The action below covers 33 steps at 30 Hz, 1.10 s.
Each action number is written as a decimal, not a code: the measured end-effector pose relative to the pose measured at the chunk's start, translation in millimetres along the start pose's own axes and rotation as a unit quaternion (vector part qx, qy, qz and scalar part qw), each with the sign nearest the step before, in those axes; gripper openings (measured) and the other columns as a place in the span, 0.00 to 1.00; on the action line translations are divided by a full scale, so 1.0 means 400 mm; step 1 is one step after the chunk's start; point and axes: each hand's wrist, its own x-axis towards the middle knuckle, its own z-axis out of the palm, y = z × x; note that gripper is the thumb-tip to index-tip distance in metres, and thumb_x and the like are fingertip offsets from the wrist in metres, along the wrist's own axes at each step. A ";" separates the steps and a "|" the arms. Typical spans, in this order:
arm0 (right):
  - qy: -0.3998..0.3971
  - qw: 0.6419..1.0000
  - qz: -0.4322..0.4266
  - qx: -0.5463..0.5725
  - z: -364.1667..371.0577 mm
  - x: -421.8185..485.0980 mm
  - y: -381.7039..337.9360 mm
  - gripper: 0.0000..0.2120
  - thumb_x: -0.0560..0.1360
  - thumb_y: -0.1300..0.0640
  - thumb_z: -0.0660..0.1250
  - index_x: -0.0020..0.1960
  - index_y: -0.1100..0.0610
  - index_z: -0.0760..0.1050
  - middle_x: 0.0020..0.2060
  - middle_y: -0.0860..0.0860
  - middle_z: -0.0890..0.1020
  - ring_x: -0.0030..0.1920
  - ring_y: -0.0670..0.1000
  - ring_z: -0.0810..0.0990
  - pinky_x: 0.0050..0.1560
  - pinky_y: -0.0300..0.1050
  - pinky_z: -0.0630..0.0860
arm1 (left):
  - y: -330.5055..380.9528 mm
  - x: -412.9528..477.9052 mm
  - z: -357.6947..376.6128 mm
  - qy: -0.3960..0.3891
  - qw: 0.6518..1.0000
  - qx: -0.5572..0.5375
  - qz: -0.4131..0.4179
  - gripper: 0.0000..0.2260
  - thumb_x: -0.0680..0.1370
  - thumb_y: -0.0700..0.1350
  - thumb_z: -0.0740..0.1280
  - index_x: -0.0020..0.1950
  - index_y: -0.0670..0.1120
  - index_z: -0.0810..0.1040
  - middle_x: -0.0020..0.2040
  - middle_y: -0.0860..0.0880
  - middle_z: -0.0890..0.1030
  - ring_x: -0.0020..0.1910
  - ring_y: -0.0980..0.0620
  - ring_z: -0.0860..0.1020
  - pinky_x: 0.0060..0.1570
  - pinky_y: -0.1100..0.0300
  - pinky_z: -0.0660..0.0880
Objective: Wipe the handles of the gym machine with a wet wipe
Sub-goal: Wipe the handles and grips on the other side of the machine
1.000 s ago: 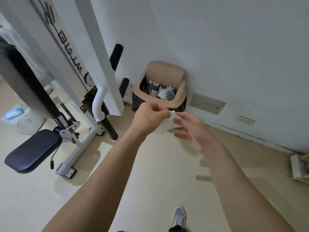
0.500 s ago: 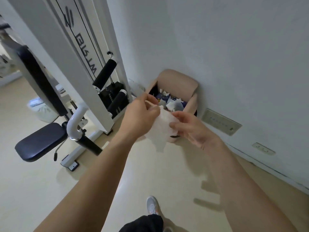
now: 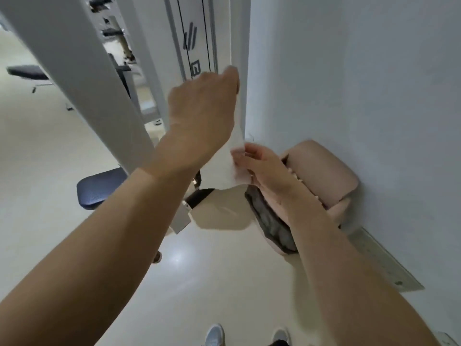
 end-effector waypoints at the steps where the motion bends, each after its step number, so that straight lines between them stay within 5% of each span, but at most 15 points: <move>1: -0.018 1.000 0.003 -0.013 0.006 0.036 -0.006 0.11 0.81 0.57 0.67 0.58 0.63 0.79 0.50 0.58 0.82 0.51 0.56 0.80 0.60 0.56 0.79 | -0.004 0.015 0.011 0.010 0.999 0.036 -0.012 0.13 0.80 0.34 0.61 0.59 0.48 0.75 0.47 0.47 0.81 0.41 0.44 0.78 0.38 0.52 0.67; 6: -0.086 0.993 -0.014 -0.079 0.009 0.134 -0.018 0.06 0.79 0.58 0.67 0.49 0.60 0.80 0.40 0.52 0.81 0.42 0.51 0.79 0.50 0.47 0.79 | -0.027 0.012 0.099 -0.022 0.982 0.133 -0.133 0.15 0.77 0.34 0.61 0.61 0.44 0.76 0.54 0.41 0.79 0.53 0.38 0.77 0.48 0.48 0.72; 10: -0.101 0.985 -0.013 -0.137 -0.032 0.160 -0.024 0.14 0.80 0.48 0.68 0.51 0.59 0.82 0.39 0.49 0.84 0.38 0.46 0.83 0.44 0.40 0.81 | 0.018 -0.066 0.149 0.013 0.970 0.100 -0.219 0.14 0.73 0.34 0.68 0.58 0.45 0.77 0.52 0.43 0.78 0.46 0.43 0.77 0.38 0.54 0.73; 12: -0.116 0.983 -0.007 -0.145 -0.047 0.166 -0.028 0.16 0.80 0.46 0.68 0.54 0.60 0.81 0.41 0.49 0.84 0.41 0.45 0.84 0.42 0.38 0.80 | 0.026 -0.099 0.159 -0.006 0.965 0.090 -0.248 0.13 0.75 0.35 0.68 0.58 0.46 0.76 0.52 0.44 0.77 0.44 0.45 0.77 0.36 0.55 0.72; 15: -0.061 0.959 -0.060 -0.271 -0.056 0.172 -0.034 0.18 0.79 0.50 0.69 0.65 0.57 0.75 0.52 0.47 0.80 0.52 0.46 0.79 0.52 0.39 0.76 | 0.018 -0.126 0.167 -0.046 0.952 0.075 -0.292 0.11 0.80 0.39 0.64 0.62 0.46 0.74 0.51 0.45 0.79 0.43 0.47 0.78 0.38 0.55 0.69; 17: -0.030 0.899 -0.215 -0.382 -0.054 0.171 -0.046 0.25 0.75 0.52 0.71 0.69 0.56 0.69 0.61 0.50 0.75 0.61 0.48 0.74 0.62 0.43 0.72 | 0.018 -0.132 0.165 -0.041 0.950 0.059 -0.304 0.10 0.81 0.41 0.64 0.62 0.48 0.74 0.53 0.47 0.81 0.43 0.49 0.75 0.40 0.56 0.68; 19: -0.082 0.785 -0.353 -0.503 -0.039 0.171 -0.068 0.31 0.73 0.52 0.72 0.74 0.55 0.66 0.69 0.53 0.70 0.69 0.54 0.69 0.70 0.49 0.67 | 0.015 -0.143 0.159 -0.023 0.951 0.019 -0.307 0.09 0.82 0.41 0.63 0.61 0.48 0.76 0.54 0.48 0.82 0.43 0.52 0.73 0.41 0.57 0.67; 22: -0.167 0.621 -0.393 -0.657 0.015 0.190 -0.096 0.29 0.73 0.50 0.71 0.73 0.53 0.68 0.68 0.52 0.74 0.68 0.55 0.71 0.73 0.55 0.62 | 0.009 -0.209 0.119 0.075 0.967 -0.040 -0.240 0.10 0.80 0.39 0.60 0.52 0.44 0.81 0.48 0.47 0.84 0.39 0.51 0.76 0.37 0.55 0.74; 24: -0.172 0.555 -0.406 -0.705 0.054 0.204 -0.093 0.22 0.74 0.50 0.70 0.66 0.53 0.72 0.58 0.52 0.79 0.57 0.54 0.76 0.65 0.53 0.68 | -0.004 -0.296 0.089 0.187 0.961 -0.046 -0.200 0.10 0.77 0.38 0.60 0.42 0.41 0.81 0.38 0.46 0.82 0.34 0.47 0.76 0.32 0.54 0.73; 26: -0.163 0.525 -0.405 -0.731 0.091 0.211 -0.084 0.17 0.74 0.50 0.70 0.60 0.54 0.74 0.47 0.52 0.78 0.45 0.53 0.75 0.51 0.50 0.72 | -0.043 -0.392 0.074 0.266 0.924 -0.042 -0.273 0.09 0.73 0.35 0.60 0.38 0.40 0.79 0.35 0.46 0.80 0.33 0.46 0.75 0.33 0.56 0.70; 28: -0.164 0.512 -0.384 -0.751 0.125 0.212 -0.082 0.13 0.75 0.50 0.70 0.55 0.55 0.77 0.38 0.51 0.75 0.39 0.52 0.76 0.42 0.48 0.72 | -0.113 -0.455 0.076 0.294 0.846 -0.078 -0.438 0.09 0.73 0.37 0.60 0.43 0.43 0.79 0.39 0.47 0.82 0.39 0.46 0.78 0.39 0.55 0.72; 31: -0.203 0.493 -0.324 -0.781 0.171 0.219 -0.097 0.11 0.74 0.47 0.70 0.49 0.52 0.76 0.32 0.48 0.72 0.36 0.51 0.77 0.42 0.48 0.76 | -0.223 -0.488 0.107 0.203 0.745 -0.160 -0.615 0.09 0.78 0.43 0.60 0.53 0.45 0.78 0.50 0.50 0.80 0.47 0.49 0.76 0.42 0.64 0.69; 33: -0.261 0.492 -0.252 -0.792 0.200 0.220 -0.113 0.11 0.73 0.46 0.72 0.48 0.50 0.73 0.34 0.48 0.75 0.36 0.50 0.76 0.45 0.49 0.78 | -0.253 -0.487 0.133 0.112 0.756 -0.219 -0.607 0.10 0.80 0.44 0.59 0.47 0.43 0.78 0.44 0.48 0.79 0.43 0.48 0.76 0.33 0.71 0.64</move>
